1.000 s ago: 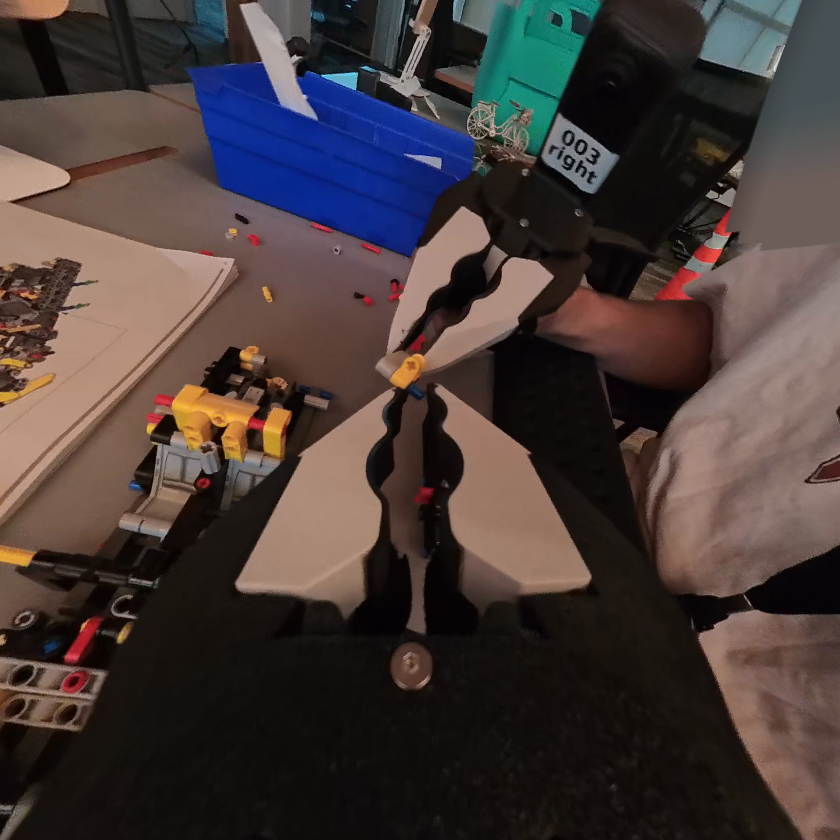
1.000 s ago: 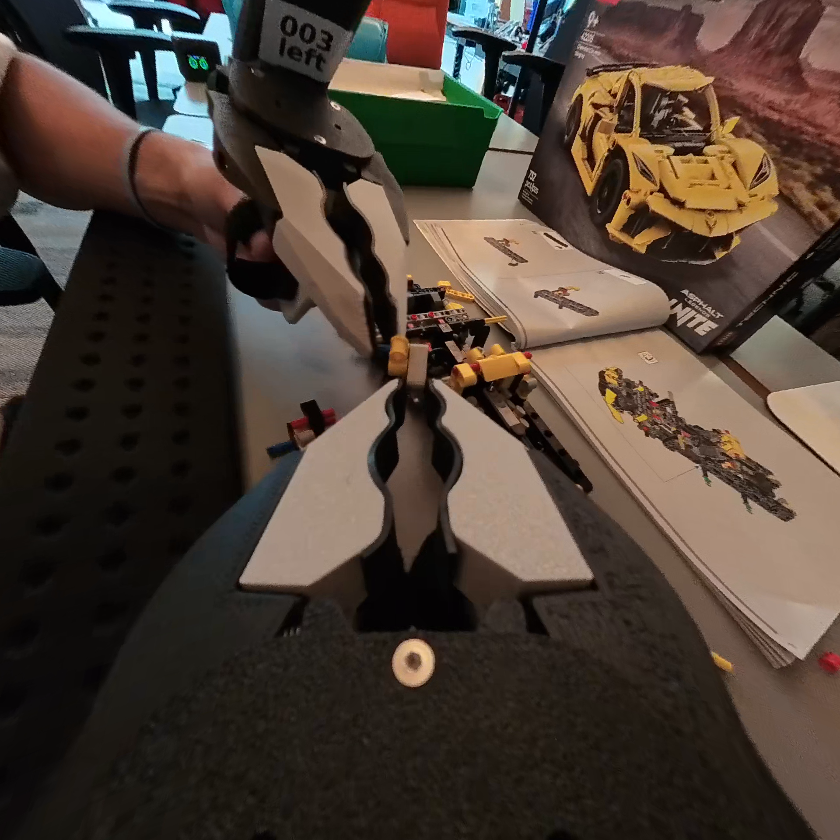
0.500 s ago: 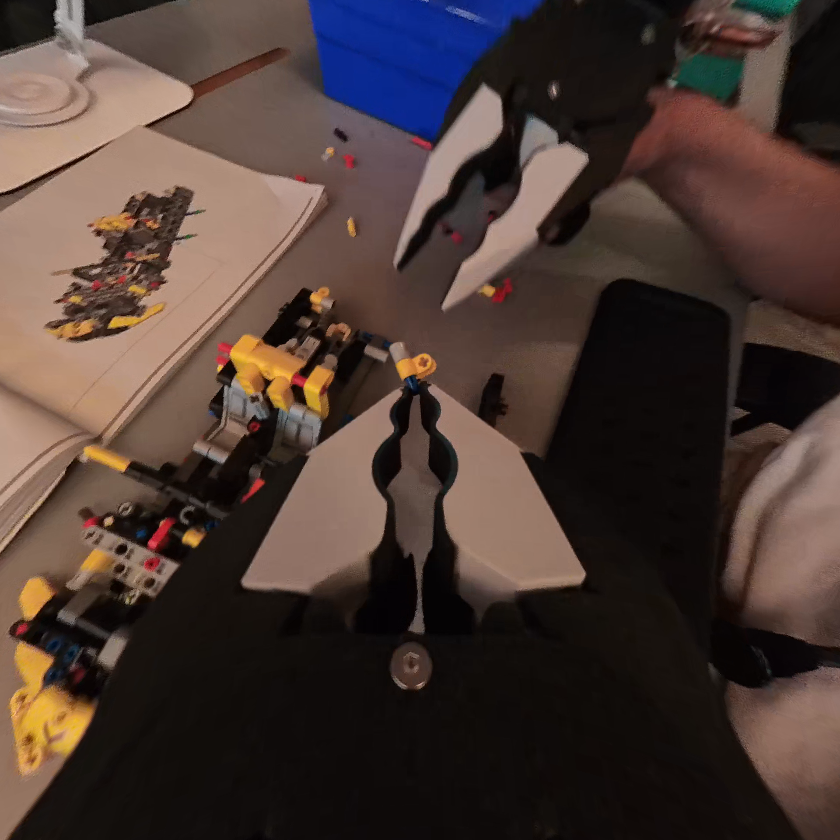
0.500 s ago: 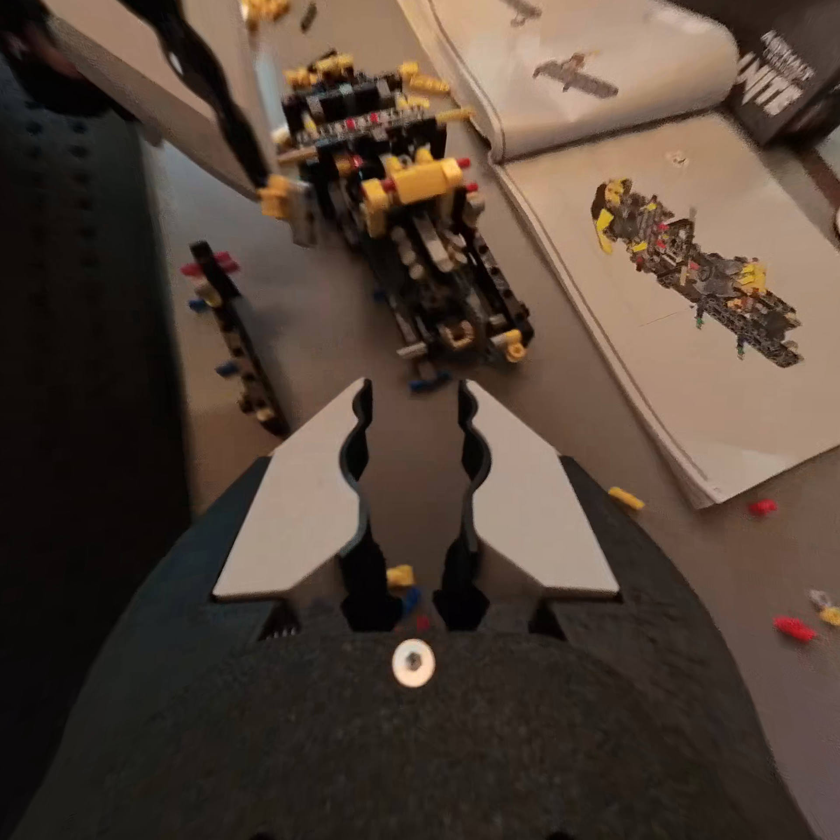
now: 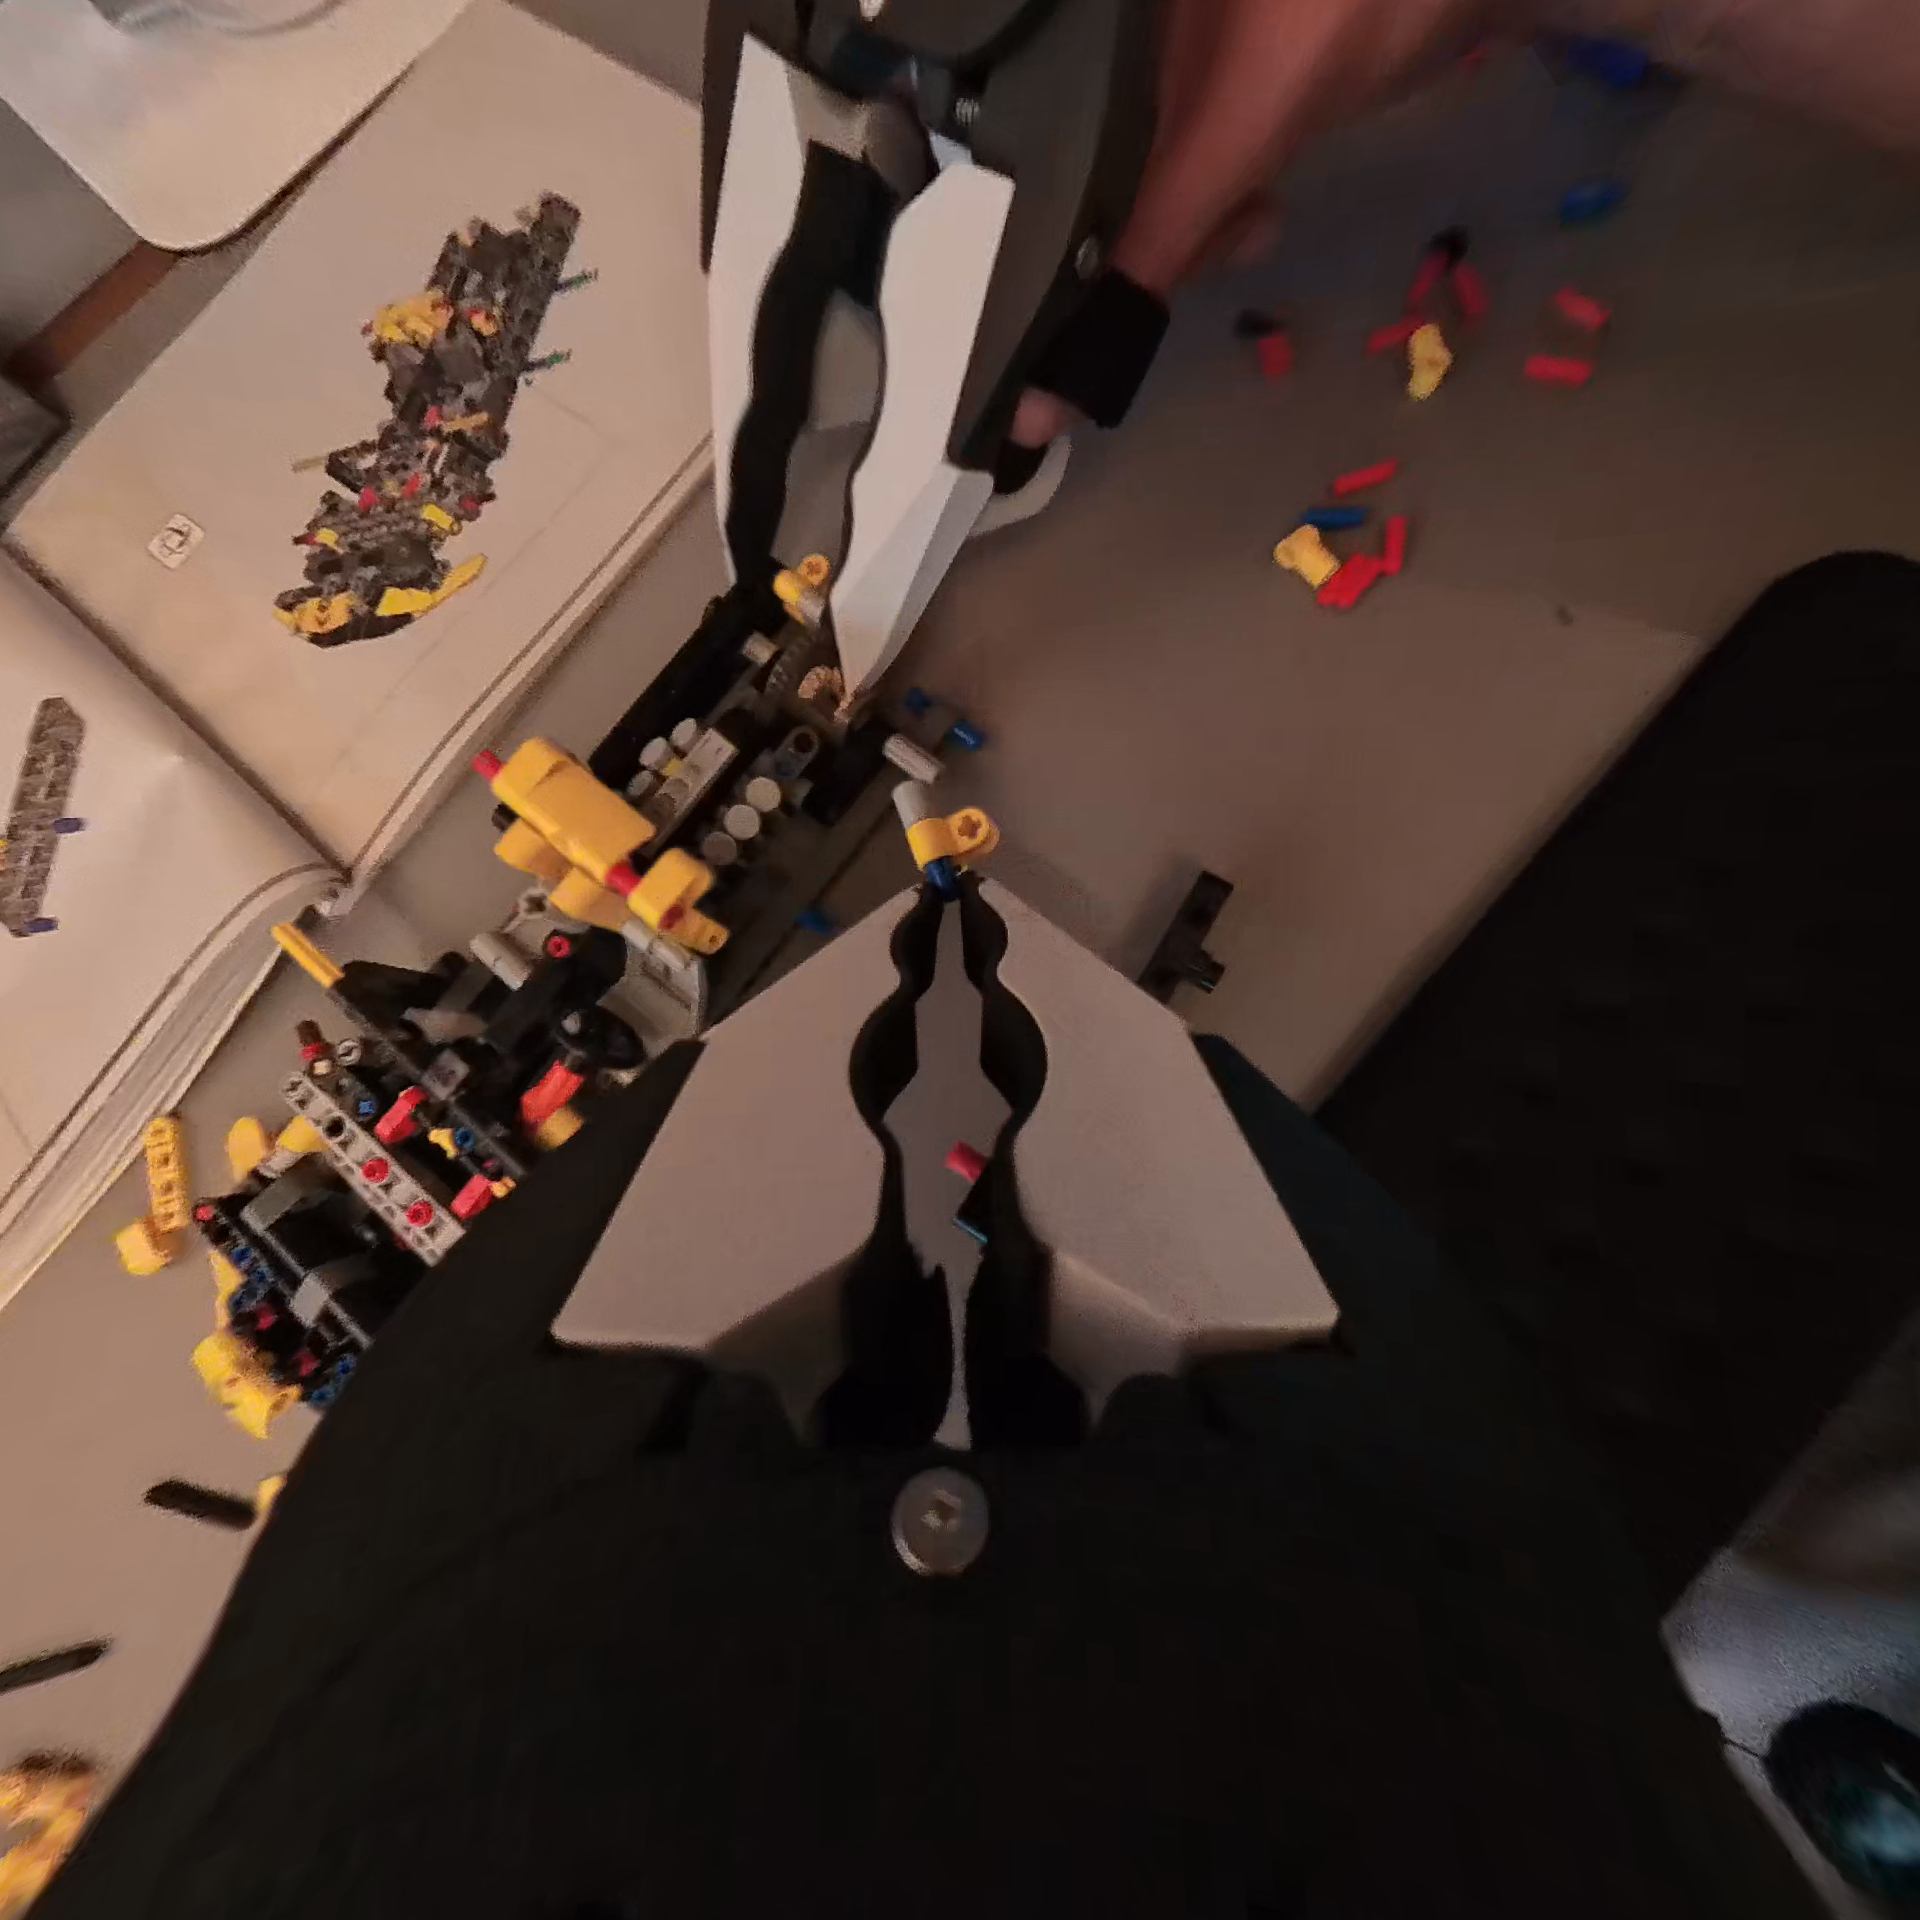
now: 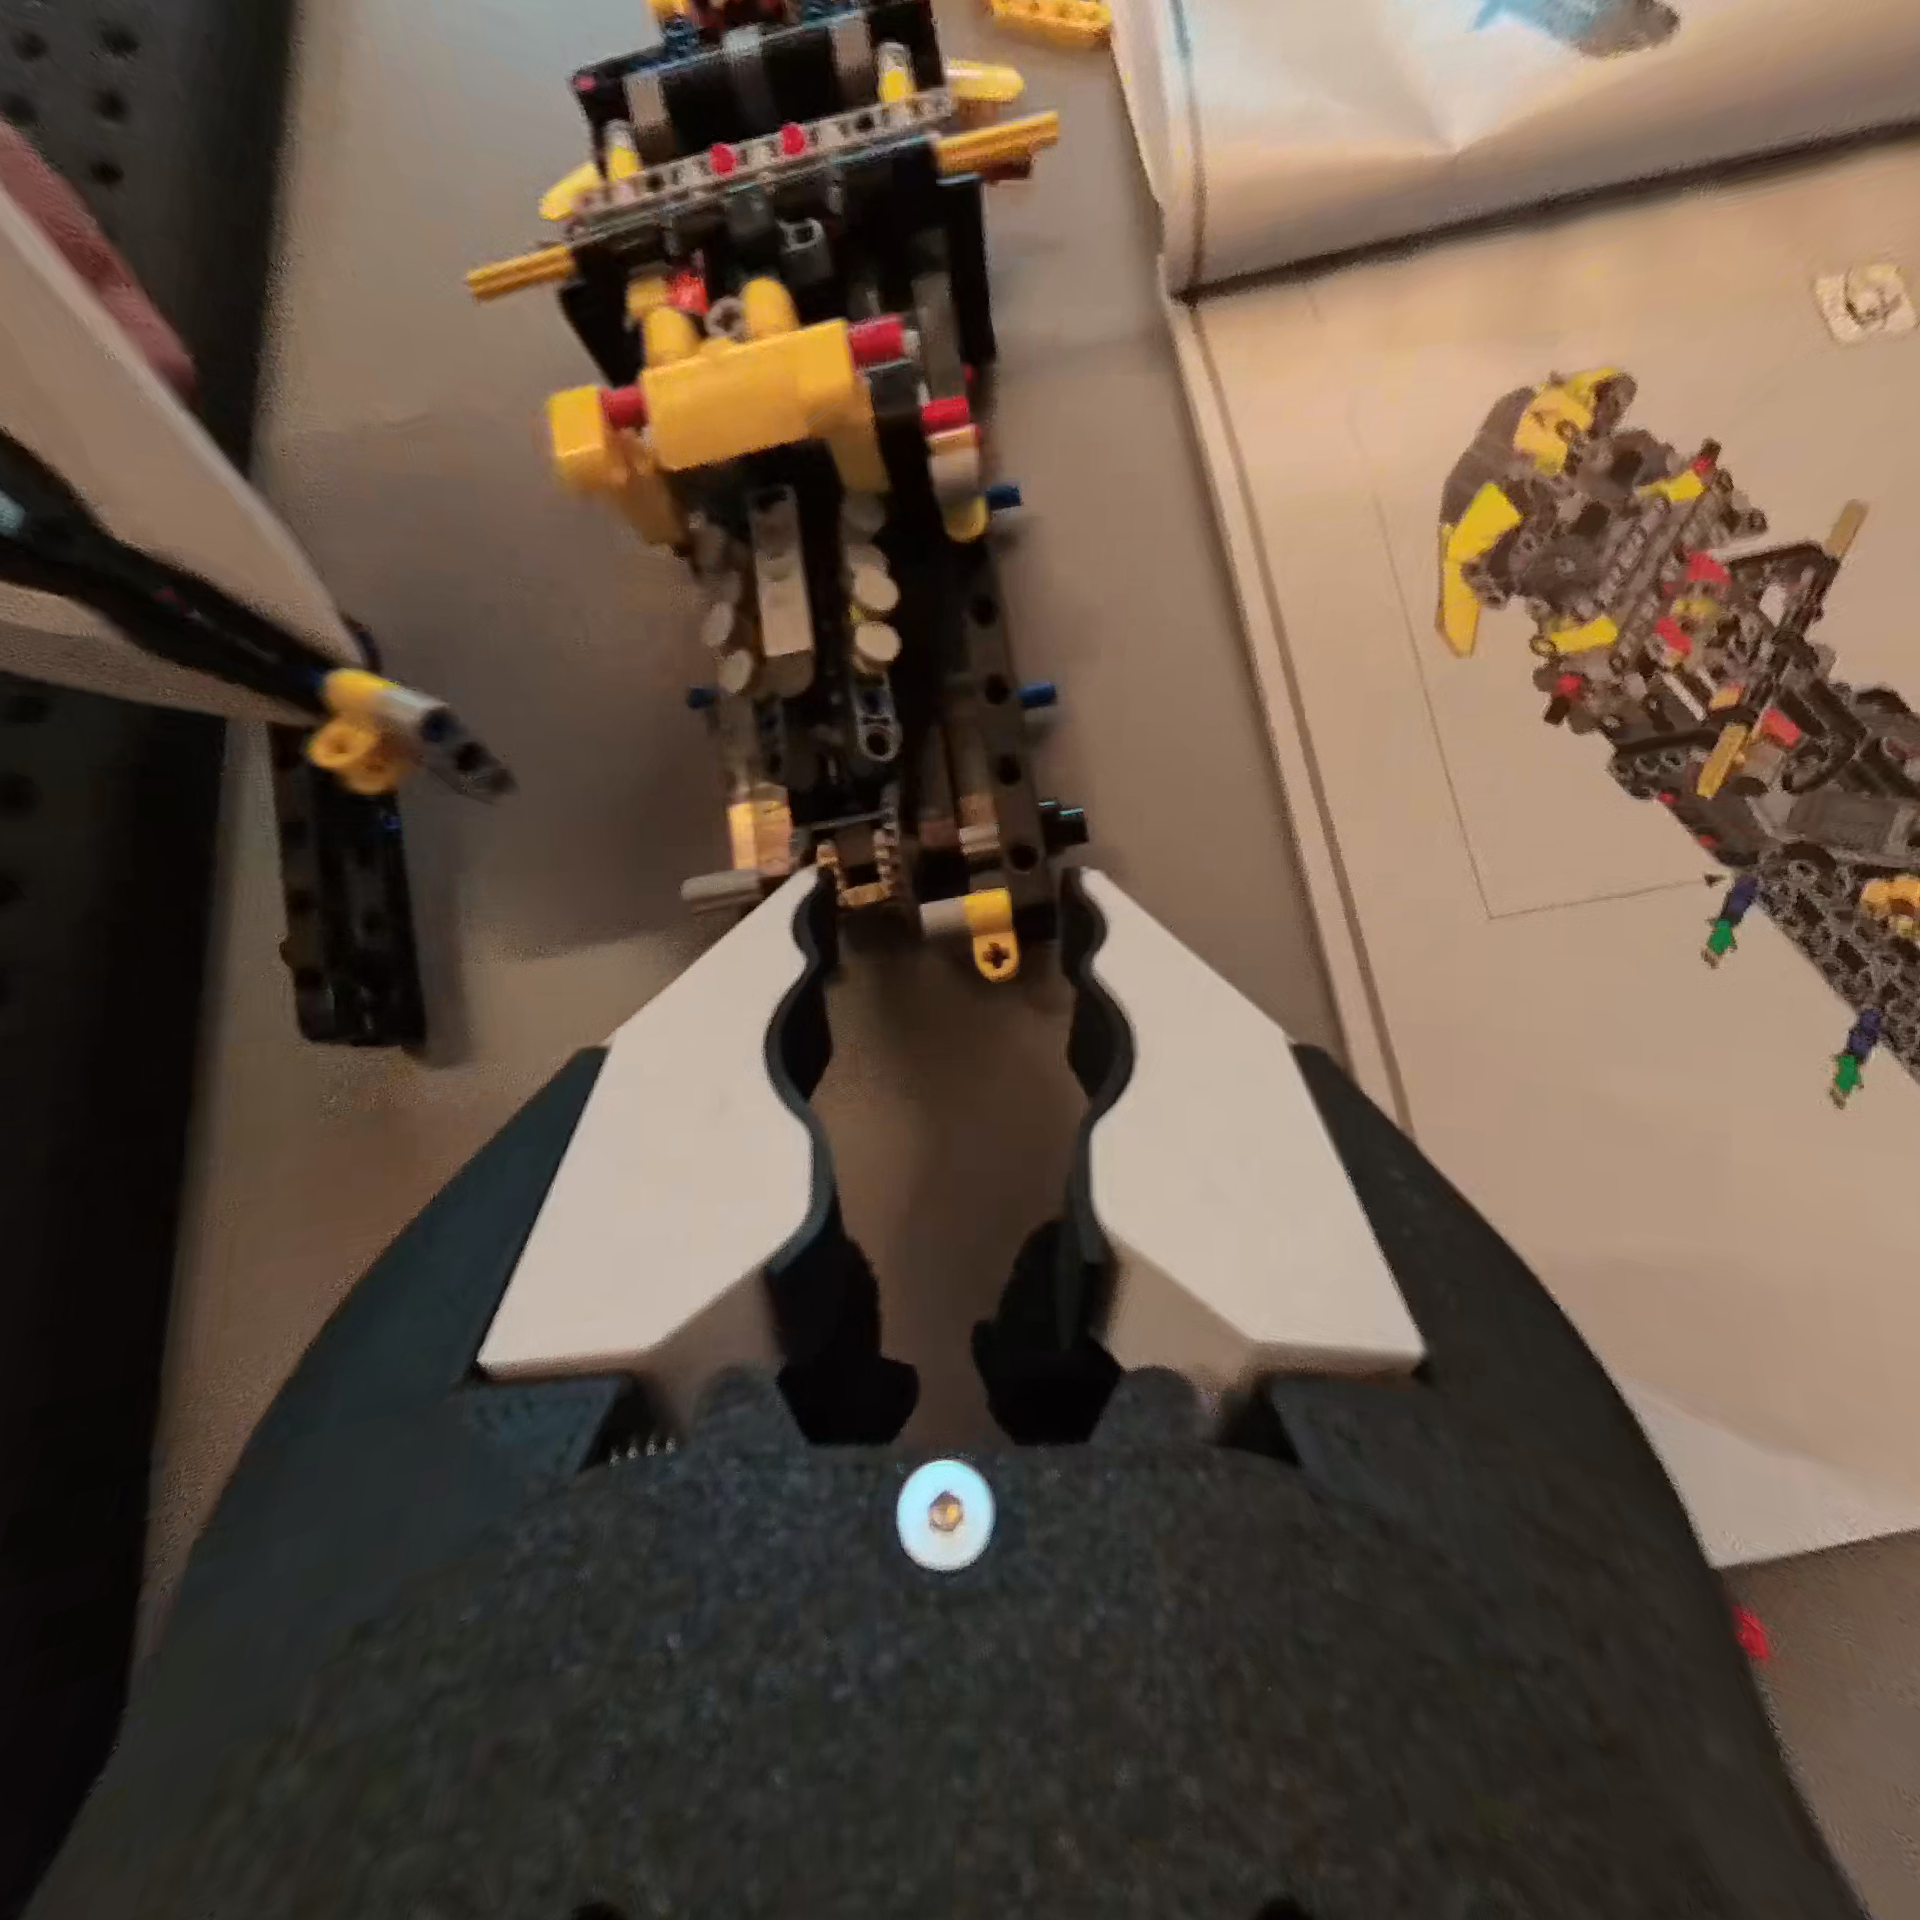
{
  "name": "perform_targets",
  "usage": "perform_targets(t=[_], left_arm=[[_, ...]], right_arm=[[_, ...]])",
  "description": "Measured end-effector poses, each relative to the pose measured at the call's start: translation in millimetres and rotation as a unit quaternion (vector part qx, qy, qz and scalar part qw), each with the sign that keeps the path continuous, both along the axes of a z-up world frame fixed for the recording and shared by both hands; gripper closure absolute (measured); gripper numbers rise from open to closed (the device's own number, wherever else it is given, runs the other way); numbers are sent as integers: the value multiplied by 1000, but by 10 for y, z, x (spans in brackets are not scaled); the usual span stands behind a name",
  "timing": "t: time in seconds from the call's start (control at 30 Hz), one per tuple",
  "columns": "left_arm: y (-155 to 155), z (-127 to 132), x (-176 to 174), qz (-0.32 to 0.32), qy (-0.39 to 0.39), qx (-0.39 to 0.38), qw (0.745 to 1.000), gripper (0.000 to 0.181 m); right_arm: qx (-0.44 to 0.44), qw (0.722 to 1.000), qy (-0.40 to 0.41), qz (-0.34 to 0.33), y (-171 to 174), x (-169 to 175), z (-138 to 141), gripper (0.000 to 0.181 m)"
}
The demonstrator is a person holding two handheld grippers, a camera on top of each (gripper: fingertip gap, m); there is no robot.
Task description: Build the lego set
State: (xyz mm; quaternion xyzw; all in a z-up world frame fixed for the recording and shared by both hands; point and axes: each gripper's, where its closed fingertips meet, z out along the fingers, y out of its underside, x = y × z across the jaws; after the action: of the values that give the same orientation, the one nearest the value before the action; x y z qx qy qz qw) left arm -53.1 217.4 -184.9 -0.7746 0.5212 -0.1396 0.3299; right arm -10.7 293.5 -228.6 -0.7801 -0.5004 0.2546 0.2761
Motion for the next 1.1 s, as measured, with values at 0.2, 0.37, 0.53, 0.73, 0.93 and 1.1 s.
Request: perform_targets(t=[0.2,0.37,0.53,0.73,0.93,1.1], left_arm=[[-20,-229,104,12,80,-26,996,177],[-18,-353,195,21,108,-45,993,177],[7,-395,224,42,135,-3,990,178],[23,-371,295,61,143,89,984,178],[4,-330,337,69,127,134,980,178],[-28,-393,322,85,94,106,986,178]], right_arm=[[28,1000,9,-9,-55,-12,-3,144],[18,998,40,-34,-74,-17,-22,149],[16,998,47,-43,-84,-23,-25,149],[11,994,76,-81,-96,80,80,140],[-56,987,148,11,-633,-3,389,155],[10,993,115,12,-787,-77,265,161]])
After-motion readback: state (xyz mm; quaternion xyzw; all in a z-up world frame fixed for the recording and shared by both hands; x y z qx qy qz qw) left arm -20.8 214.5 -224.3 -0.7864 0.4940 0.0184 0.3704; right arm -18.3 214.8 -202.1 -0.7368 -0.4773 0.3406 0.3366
